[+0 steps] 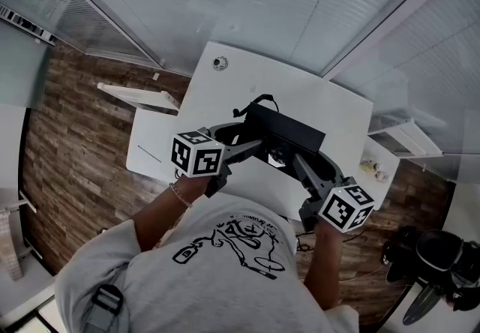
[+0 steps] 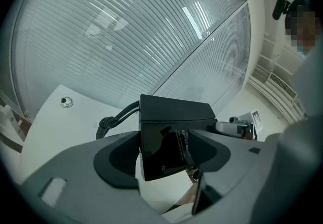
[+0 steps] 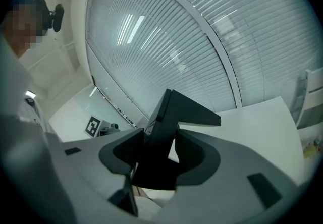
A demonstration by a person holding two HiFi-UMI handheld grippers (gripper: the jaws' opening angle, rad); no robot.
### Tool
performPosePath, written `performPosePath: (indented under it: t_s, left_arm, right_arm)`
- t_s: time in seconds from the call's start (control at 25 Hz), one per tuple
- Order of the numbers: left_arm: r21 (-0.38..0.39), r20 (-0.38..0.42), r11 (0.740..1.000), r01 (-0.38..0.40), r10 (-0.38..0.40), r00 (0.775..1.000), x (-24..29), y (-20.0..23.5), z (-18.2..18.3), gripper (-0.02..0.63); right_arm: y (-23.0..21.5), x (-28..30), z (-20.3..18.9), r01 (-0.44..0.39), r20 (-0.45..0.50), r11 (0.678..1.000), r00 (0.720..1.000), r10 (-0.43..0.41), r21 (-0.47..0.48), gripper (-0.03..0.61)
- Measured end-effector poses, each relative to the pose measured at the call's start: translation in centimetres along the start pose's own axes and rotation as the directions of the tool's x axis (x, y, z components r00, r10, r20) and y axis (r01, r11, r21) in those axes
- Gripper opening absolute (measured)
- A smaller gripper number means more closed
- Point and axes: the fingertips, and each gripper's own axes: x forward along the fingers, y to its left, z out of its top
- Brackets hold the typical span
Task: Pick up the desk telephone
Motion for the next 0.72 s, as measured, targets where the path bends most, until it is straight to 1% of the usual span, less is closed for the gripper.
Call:
performPosePath:
  t_s: [0.36, 0.56, 0.72]
  left_arm:
    - [0.039, 0.019, 0.999, 0.007, -0.008, 1.0, -1.1, -1.7, 1.3, 0.298]
    - [0.038, 0.022, 0.999, 0.001, -0.002, 1.0, -1.0, -1.7, 1.4, 0.298]
    - [0.041, 0.023, 0.999, 0.0, -0.001, 1.0, -1.2, -1.8, 1.4, 0.298]
  right_arm:
    - [1.7, -1.2, 1.5, -0.003, 0.012, 0.999, 1.0, 0.003, -0.04, 0.186]
    - [1.7, -1.2, 1.5, -0.003, 0.009, 0.998, 1.0, 0.004, -0.06, 0.179]
    - [1.9, -1.2, 1.5, -0.001, 0.003, 0.998, 1.0, 0.001, -0.056, 0.176]
